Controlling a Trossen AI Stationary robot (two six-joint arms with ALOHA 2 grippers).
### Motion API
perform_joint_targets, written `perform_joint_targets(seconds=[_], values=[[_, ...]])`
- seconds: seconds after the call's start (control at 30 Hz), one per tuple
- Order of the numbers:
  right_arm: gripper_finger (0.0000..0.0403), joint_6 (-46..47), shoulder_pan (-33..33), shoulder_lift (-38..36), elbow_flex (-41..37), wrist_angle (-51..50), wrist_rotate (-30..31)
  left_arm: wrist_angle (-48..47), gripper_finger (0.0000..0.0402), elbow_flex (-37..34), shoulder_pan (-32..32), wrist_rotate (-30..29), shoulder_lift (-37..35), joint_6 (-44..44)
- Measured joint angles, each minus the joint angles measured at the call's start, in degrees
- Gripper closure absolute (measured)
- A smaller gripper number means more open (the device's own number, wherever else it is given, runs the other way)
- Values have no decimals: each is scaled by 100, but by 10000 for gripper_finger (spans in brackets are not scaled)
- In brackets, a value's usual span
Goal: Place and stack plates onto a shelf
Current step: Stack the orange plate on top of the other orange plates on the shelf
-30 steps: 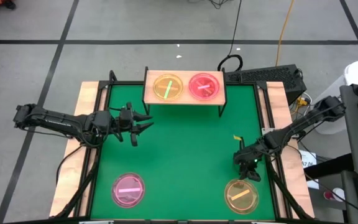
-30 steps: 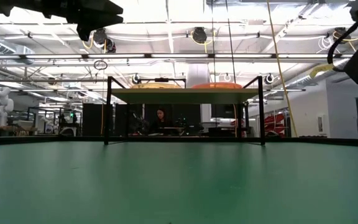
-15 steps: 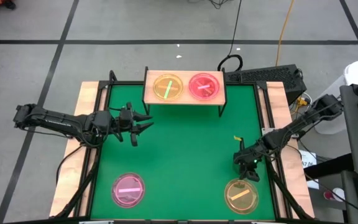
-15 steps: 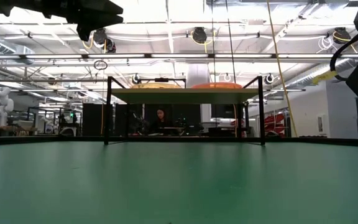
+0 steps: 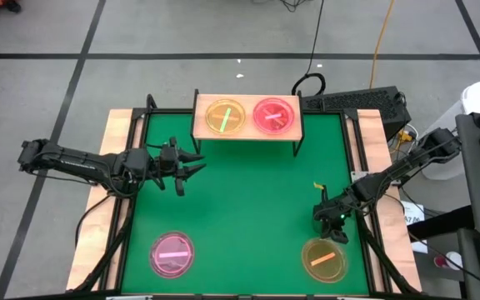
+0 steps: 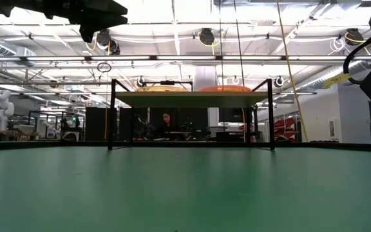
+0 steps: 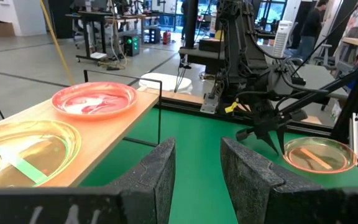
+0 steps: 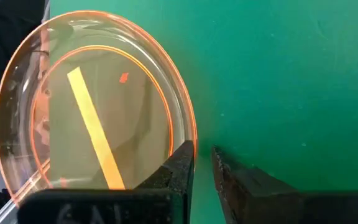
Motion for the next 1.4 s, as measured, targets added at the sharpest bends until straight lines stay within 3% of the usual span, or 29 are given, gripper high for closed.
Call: perform_joint_targets(seconds=[0.2, 0.6, 0.83, 0.97, 1.23, 1.4], values=[[399, -169, 0, -20, -7, 250, 4, 0, 268, -2, -2, 0, 0, 0], [403, -1146, -160, -634, 778, 616, 451, 0, 268, 0, -1, -1, 2, 0], [402, -1200, -247, -614, 903, -427, 454, 2, 268, -1, -2, -2, 2, -2], [374, -992, -130, -379, 901, -1112, 385, 0, 268, -1, -2, 0, 2, -2], [267, -863, 29, 80, 901, -1058, 293, 1, 268, -1, -2, 0, 2, 0], [240, -721, 125, 436, 901, -1050, 293, -2, 268, -2, 0, 0, 2, 0]])
